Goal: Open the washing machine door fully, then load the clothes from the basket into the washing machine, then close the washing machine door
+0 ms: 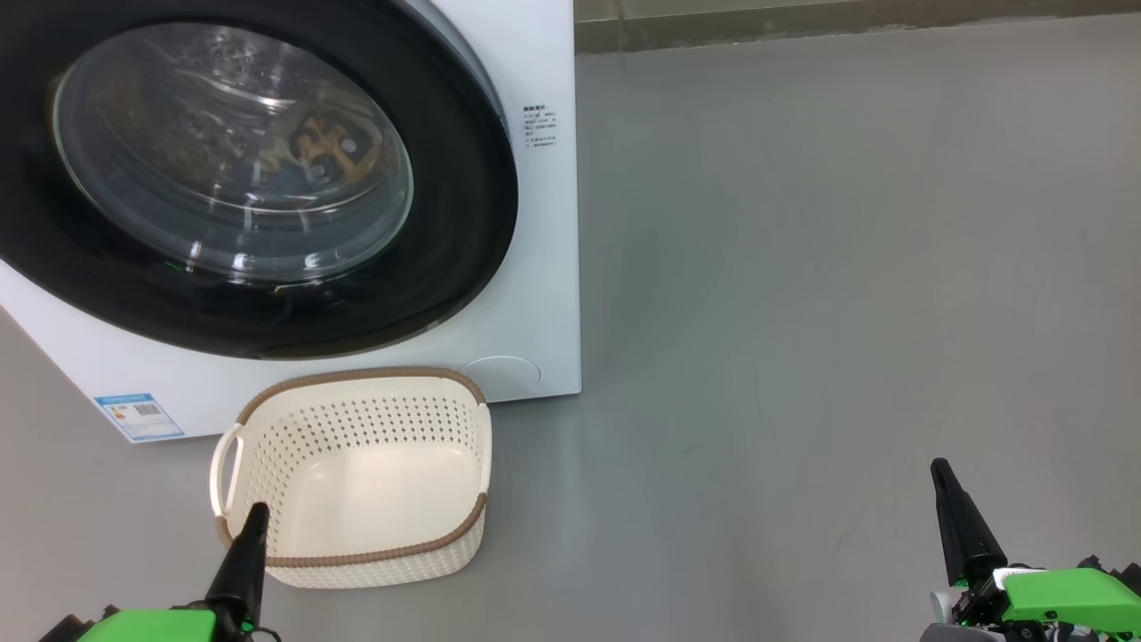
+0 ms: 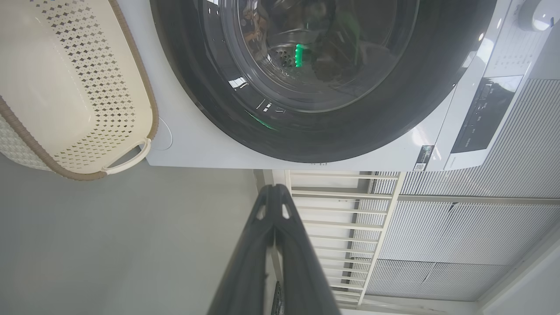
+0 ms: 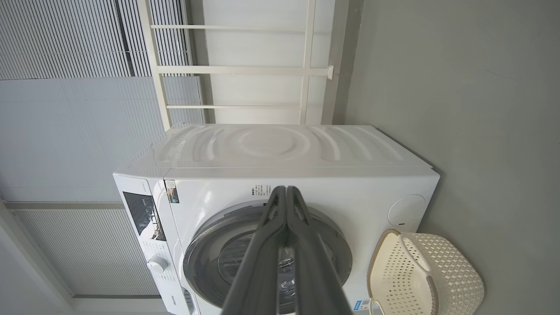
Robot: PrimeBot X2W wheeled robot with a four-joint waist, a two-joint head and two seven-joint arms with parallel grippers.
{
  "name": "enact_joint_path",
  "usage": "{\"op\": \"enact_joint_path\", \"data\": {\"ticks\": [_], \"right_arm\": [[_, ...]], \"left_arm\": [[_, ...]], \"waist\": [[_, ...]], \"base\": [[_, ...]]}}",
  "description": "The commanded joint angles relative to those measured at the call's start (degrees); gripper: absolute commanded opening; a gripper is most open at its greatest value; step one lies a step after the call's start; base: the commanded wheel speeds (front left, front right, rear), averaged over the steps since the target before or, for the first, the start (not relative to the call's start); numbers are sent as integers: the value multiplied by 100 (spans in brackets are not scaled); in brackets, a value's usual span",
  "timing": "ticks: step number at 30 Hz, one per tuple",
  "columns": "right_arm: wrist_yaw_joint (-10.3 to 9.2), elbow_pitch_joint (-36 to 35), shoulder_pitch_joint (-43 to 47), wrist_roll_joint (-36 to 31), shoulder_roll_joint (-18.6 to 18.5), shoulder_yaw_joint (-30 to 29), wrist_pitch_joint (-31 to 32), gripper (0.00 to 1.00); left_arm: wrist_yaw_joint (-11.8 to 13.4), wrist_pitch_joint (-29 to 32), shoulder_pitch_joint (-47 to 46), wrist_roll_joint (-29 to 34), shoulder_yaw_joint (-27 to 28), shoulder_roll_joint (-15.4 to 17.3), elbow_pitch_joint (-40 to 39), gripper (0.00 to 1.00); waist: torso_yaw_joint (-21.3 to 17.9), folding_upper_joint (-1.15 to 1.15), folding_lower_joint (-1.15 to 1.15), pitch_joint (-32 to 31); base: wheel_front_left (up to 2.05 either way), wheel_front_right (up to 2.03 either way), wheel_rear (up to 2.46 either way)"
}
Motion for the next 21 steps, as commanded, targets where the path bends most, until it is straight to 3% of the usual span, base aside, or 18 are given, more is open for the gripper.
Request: {"op": "enact_joint_path", "data": {"ticks": [1,21], "right_arm": [[-6,-141,-255,21,-71,154,45,0],[-6,-141,-255,21,-71,154,45,0]], "left_arm": [[-18,24,-236,-34,204,74,-159,0],[-18,31,-236,-27,212,69,-159,0]], "waist": [[0,0,0,0],[0,0,0,0]], "base": [[0,0,0],[0,0,0]]}}
